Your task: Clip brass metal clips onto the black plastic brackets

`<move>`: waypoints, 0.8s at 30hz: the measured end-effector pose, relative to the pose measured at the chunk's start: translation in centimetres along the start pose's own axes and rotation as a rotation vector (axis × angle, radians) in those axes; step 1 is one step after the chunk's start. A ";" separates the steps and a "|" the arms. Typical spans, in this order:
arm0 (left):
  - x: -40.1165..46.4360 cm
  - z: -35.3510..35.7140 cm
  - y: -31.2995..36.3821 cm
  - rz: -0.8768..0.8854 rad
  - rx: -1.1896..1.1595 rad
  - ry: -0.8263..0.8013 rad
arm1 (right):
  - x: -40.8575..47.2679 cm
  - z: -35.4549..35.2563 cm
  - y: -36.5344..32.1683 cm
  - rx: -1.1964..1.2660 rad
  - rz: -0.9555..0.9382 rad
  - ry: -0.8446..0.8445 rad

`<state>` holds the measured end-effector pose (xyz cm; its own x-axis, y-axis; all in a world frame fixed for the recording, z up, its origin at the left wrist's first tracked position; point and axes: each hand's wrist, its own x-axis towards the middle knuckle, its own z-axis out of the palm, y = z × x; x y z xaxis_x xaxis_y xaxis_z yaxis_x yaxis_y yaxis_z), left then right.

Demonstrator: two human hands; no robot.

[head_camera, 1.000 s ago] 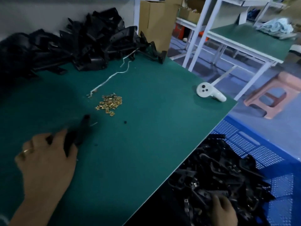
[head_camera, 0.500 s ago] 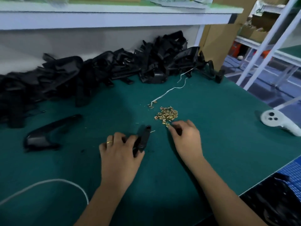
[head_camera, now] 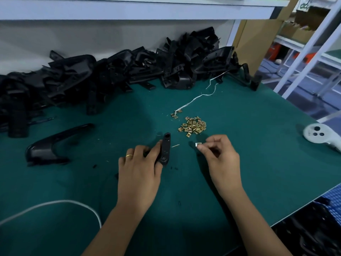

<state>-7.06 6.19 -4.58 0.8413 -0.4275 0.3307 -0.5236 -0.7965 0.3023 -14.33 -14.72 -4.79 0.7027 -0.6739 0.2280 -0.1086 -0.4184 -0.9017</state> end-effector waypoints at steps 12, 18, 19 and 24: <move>-0.3 0.6 -0.2 0.043 -0.047 -0.004 | -0.4 -1.0 -0.5 0.267 0.070 0.017; -0.3 0.6 -0.3 0.054 -0.053 0.012 | -0.6 -1.1 -0.8 0.269 0.091 0.077; -0.3 0.5 -0.3 0.060 -0.061 0.016 | -0.6 -1.2 -0.9 0.286 0.097 0.081; -0.4 -0.1 0.2 0.155 -0.150 0.000 | -1.8 -1.3 -1.1 0.358 0.050 0.000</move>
<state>-7.47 6.24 -4.58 0.7489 -0.5403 0.3836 -0.6611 -0.6483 0.3776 -16.45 -13.85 -3.77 0.7030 -0.6880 0.1800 0.1099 -0.1450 -0.9833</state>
